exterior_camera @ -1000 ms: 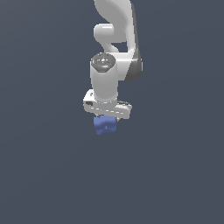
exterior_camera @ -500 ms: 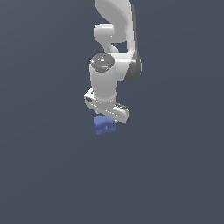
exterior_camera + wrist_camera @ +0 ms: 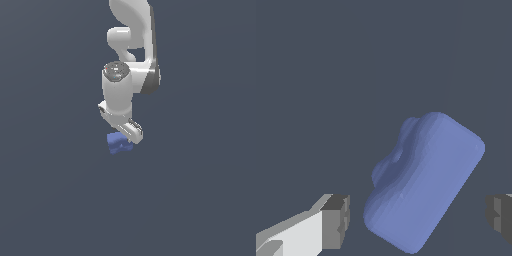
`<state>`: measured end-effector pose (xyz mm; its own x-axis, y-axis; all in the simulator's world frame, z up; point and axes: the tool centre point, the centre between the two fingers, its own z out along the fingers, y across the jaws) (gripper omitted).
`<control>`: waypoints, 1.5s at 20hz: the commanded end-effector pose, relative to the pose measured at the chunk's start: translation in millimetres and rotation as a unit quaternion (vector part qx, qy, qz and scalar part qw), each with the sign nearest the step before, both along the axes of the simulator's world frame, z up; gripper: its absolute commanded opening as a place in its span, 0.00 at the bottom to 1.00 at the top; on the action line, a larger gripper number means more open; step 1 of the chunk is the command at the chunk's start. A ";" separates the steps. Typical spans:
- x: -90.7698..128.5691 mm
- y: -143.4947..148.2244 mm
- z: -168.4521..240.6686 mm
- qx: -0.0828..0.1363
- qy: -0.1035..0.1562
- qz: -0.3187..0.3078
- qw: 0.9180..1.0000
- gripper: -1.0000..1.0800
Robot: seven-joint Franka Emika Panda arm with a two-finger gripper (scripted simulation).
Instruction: Pick up the object and move it to a goal position.
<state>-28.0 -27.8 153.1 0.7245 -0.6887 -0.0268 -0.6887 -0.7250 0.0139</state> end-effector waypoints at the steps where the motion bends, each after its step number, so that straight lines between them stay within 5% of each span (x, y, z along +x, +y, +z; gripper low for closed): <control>1: -1.3 -1.1 -1.0 -0.001 -0.001 -0.035 0.999 0.96; 17: -9.0 -7.7 -6.2 -0.007 -0.010 -0.234 0.972 0.96; 30: -10.9 -9.4 -7.3 -0.008 -0.013 -0.281 0.960 0.96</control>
